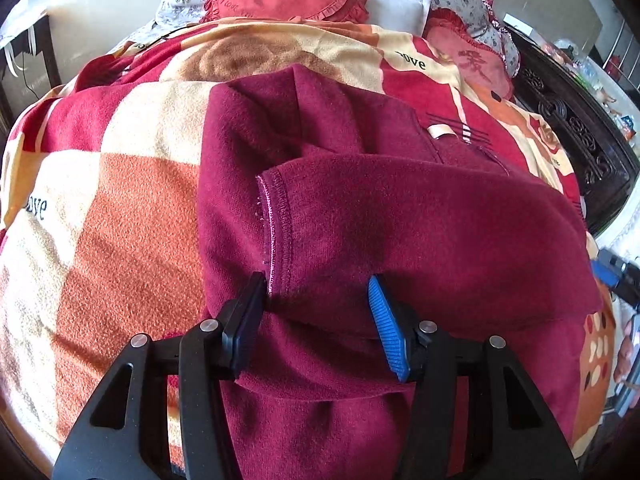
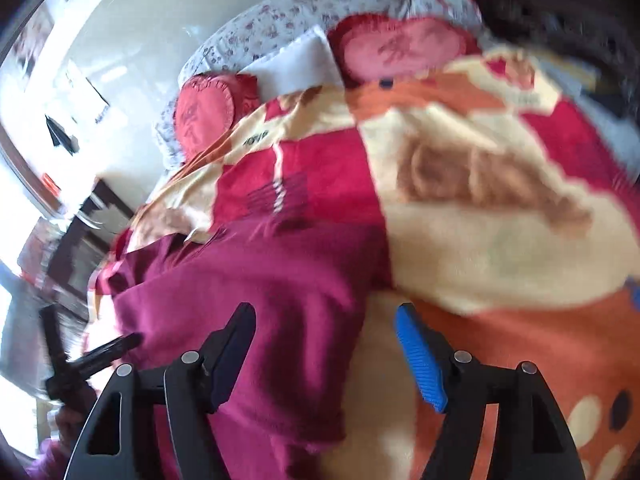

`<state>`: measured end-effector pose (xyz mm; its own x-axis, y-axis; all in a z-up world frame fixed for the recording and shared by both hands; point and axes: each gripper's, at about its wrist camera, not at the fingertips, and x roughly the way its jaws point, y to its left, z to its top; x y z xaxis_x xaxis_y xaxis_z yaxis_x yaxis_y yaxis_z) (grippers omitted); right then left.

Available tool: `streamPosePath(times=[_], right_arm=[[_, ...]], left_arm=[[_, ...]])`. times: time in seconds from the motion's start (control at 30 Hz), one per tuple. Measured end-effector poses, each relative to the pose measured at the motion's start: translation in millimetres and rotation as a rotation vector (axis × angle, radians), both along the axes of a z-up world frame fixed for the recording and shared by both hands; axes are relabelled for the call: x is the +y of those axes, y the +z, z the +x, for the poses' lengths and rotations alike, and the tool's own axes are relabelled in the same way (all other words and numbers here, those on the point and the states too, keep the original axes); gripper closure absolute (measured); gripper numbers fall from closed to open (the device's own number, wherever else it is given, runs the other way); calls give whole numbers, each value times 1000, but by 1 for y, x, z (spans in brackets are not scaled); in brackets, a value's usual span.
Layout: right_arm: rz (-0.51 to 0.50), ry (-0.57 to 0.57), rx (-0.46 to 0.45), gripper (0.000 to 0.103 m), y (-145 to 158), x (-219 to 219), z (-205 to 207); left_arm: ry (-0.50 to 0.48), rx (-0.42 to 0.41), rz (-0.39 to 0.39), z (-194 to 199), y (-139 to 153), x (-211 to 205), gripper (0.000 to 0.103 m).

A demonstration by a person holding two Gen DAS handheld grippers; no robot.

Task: Fold small clothes

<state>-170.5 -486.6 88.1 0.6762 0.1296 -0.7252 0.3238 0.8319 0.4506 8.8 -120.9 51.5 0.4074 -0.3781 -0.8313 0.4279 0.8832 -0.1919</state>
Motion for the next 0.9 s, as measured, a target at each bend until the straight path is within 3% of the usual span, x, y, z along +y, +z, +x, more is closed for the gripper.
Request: streamPosePath(times=[0.07, 0.1, 0.13, 0.2, 0.33, 0.43, 0.5, 0.57, 0.6, 0.67, 0.8, 0.9], right_arm=[[52, 27, 44, 33, -16, 3, 4], [62, 34, 54, 45, -22, 4, 5], [78, 46, 53, 76, -29, 5, 6], [60, 44, 31, 91, -30, 8, 7], [-137, 64, 8, 92, -3, 21, 9], [-287, 90, 99, 92, -16, 35, 24], [-255, 69, 99, 91, -20, 31, 24], [-205, 28, 84, 84, -13, 21, 13], [-205, 9, 84, 77, -9, 19, 9], [-235, -8, 76, 75, 4, 21, -2], [-250, 50, 15, 75, 25, 45, -17], [-262, 108, 25, 75, 23, 67, -13]], left_arm=[[9, -1, 1, 0, 1, -1, 50], [11, 0, 0, 0, 1, -1, 50], [13, 1, 1, 0, 2, -1, 50], [10, 3, 3, -2, 3, -1, 50], [5, -4, 11, -4, 2, -4, 49], [11, -12, 16, -5, 1, -6, 47], [9, -12, 25, -7, 2, -6, 47], [3, -18, 28, -10, 5, -3, 47], [3, -24, 36, -12, 7, -2, 47], [6, -30, 48, -14, 7, 0, 47], [19, -31, 52, -19, 8, 3, 47], [24, -29, 59, -26, 10, 5, 47]])
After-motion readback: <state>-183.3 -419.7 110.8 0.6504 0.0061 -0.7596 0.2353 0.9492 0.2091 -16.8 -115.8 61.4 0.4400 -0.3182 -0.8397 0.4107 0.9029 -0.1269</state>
